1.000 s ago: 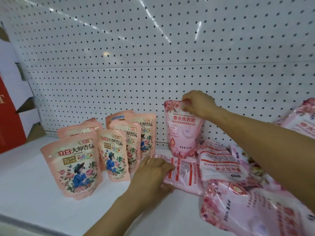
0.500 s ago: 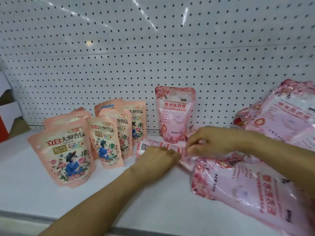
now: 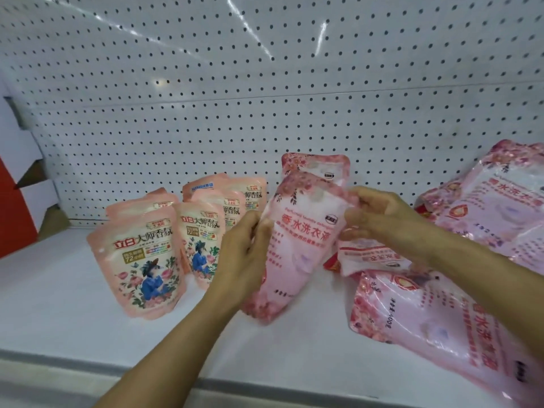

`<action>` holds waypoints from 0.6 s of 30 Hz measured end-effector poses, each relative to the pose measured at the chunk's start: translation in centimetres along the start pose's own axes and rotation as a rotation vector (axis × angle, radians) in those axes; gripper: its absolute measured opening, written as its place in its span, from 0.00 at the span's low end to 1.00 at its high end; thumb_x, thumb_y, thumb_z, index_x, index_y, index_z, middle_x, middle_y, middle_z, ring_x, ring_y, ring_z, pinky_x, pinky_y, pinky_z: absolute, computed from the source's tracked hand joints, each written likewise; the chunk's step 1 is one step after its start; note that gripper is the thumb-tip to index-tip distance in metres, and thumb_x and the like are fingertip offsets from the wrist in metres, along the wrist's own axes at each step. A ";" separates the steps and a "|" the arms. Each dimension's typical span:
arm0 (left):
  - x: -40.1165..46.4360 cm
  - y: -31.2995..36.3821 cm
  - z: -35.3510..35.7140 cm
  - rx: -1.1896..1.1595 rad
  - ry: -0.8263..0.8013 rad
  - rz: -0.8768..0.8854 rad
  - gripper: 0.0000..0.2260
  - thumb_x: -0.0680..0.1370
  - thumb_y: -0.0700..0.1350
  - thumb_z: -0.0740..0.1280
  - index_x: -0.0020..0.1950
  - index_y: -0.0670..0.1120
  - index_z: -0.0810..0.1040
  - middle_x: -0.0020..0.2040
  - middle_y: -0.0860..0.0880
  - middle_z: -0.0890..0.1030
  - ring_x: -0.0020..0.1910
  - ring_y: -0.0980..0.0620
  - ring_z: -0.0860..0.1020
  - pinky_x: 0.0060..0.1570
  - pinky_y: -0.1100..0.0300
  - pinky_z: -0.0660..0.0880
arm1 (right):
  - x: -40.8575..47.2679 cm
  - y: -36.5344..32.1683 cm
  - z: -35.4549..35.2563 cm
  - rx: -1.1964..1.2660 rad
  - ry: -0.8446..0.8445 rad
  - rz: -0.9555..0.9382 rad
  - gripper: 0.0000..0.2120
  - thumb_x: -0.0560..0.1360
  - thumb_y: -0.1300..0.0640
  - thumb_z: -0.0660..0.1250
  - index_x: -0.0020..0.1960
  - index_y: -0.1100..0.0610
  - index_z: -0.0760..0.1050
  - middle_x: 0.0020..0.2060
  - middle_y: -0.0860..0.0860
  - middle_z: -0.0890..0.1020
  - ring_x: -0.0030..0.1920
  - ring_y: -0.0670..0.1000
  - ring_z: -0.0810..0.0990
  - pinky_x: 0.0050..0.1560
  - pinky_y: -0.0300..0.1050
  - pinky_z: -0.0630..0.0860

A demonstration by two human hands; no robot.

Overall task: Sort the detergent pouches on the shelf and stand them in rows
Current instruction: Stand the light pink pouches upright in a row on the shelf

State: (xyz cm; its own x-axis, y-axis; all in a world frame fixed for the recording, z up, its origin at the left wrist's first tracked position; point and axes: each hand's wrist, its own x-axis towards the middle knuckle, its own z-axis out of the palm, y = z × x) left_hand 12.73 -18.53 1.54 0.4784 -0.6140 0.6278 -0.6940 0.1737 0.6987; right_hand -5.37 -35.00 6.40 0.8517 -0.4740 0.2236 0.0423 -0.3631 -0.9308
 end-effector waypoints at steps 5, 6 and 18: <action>-0.2 0.0 0.1 -0.214 0.076 -0.191 0.15 0.84 0.44 0.58 0.38 0.45 0.68 0.30 0.54 0.71 0.29 0.57 0.68 0.30 0.65 0.68 | 4.1 -2.2 2.0 -0.156 0.264 -0.157 0.11 0.72 0.65 0.73 0.53 0.66 0.79 0.44 0.63 0.84 0.38 0.58 0.84 0.34 0.51 0.82; -0.1 -0.3 0.0 -0.216 0.068 -0.230 0.14 0.84 0.44 0.57 0.39 0.45 0.70 0.31 0.55 0.74 0.31 0.56 0.71 0.32 0.65 0.71 | 4.8 -2.5 2.3 -0.190 0.275 -0.172 0.10 0.72 0.65 0.73 0.52 0.67 0.80 0.43 0.63 0.84 0.37 0.57 0.83 0.32 0.50 0.81; 0.7 0.0 0.2 0.000 -0.046 -0.168 0.34 0.74 0.58 0.63 0.78 0.58 0.55 0.76 0.57 0.63 0.74 0.54 0.65 0.71 0.44 0.68 | 9.8 -2.8 3.1 -0.356 0.298 -0.153 0.11 0.75 0.64 0.69 0.57 0.59 0.79 0.42 0.47 0.81 0.47 0.50 0.82 0.43 0.38 0.82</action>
State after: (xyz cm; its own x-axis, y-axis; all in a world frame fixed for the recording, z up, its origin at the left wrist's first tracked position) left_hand 12.97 -19.11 1.93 0.5628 -0.6689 0.4856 -0.6060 0.0655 0.7927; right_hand 4.50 -36.16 10.27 0.6611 -0.5836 0.4716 -0.0704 -0.6740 -0.7354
